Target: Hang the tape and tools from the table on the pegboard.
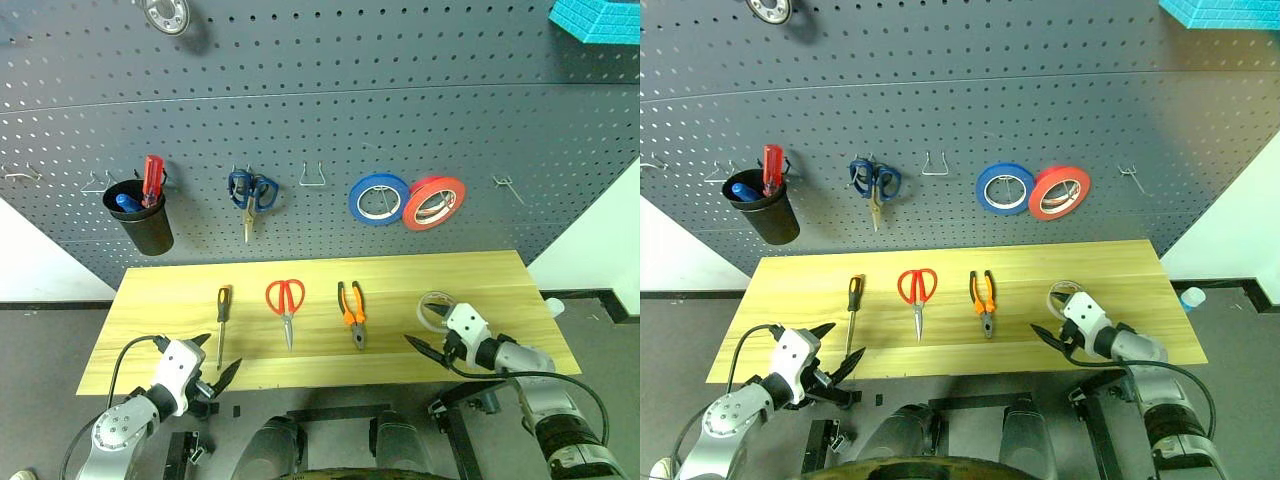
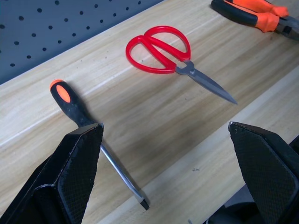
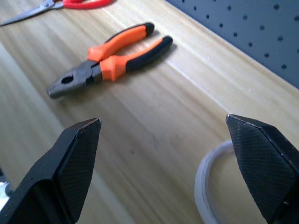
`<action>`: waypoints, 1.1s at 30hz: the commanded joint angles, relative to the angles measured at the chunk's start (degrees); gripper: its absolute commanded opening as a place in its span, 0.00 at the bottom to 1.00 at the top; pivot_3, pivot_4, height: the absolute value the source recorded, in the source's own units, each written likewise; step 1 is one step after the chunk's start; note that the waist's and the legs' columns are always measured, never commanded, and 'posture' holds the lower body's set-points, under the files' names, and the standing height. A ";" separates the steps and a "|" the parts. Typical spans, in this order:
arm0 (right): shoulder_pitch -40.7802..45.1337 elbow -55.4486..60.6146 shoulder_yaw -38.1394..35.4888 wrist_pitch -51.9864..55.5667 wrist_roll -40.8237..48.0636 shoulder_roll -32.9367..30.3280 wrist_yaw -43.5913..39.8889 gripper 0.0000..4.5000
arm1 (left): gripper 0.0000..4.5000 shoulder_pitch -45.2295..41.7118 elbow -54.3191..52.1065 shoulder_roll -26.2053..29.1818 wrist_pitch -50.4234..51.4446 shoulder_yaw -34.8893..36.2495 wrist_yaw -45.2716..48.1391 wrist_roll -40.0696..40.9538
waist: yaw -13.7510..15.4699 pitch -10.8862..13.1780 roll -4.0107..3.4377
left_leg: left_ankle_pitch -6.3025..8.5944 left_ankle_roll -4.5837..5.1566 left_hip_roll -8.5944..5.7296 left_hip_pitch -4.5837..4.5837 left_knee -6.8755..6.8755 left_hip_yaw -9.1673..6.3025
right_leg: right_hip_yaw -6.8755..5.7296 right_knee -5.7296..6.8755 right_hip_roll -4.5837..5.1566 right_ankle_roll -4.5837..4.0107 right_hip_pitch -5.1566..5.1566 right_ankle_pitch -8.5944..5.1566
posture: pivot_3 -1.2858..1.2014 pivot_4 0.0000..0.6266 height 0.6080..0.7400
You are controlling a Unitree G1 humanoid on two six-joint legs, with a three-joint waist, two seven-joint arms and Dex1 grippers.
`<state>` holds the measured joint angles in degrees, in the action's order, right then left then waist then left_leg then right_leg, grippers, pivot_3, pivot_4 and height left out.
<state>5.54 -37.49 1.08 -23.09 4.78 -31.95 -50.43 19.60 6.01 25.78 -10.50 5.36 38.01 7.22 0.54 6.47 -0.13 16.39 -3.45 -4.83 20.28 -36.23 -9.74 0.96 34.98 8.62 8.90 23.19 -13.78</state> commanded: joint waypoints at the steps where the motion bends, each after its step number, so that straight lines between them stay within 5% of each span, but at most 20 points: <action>1: -0.73 0.71 -2.52 0.50 2.07 -2.50 -1.80 1.00 | 0.99 0.95 -0.87 1.05 -0.95 0.80 0.11 0.35 | 0.02 0.01 0.01 | 0.00 0.00 0.00 0.00 0.00 0.01 | 0.00 0.00 0.00 0.00 0.00 0.00 | 0.50 0.11 1.00; 20: -2.82 0.09 -3.65 -2.62 2.22 -2.65 -0.41 1.00 | 0.99 -3.30 5.23 -0.09 -4.60 -2.83 0.83 -0.77 | -1.85 -0.34 -0.04 | 0.00 0.00 0.10 -0.06 -0.05 0.15 | 0.02 0.00 -0.05 0.03 -0.05 0.10 | 0.42 0.03 1.00; 33: -6.11 10.54 -2.31 0.84 1.59 0.20 4.62 1.00 | 0.99 -11.77 13.30 0.84 -6.41 -4.07 4.07 -0.79 | -11.65 -1.40 -0.11 | 0.02 -0.02 0.29 -0.24 -0.32 0.24 | -0.06 0.00 -0.07 -0.15 -0.80 0.02 | 0.38 0.08 1.00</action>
<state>-1.04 -29.20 -0.88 -22.57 5.88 -32.08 -46.26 8.17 19.21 25.84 -15.62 0.79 41.76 6.15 -11.11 5.07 -0.24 16.41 -3.47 -4.54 20.02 -36.55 -9.48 0.91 34.98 8.56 8.75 22.37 -13.77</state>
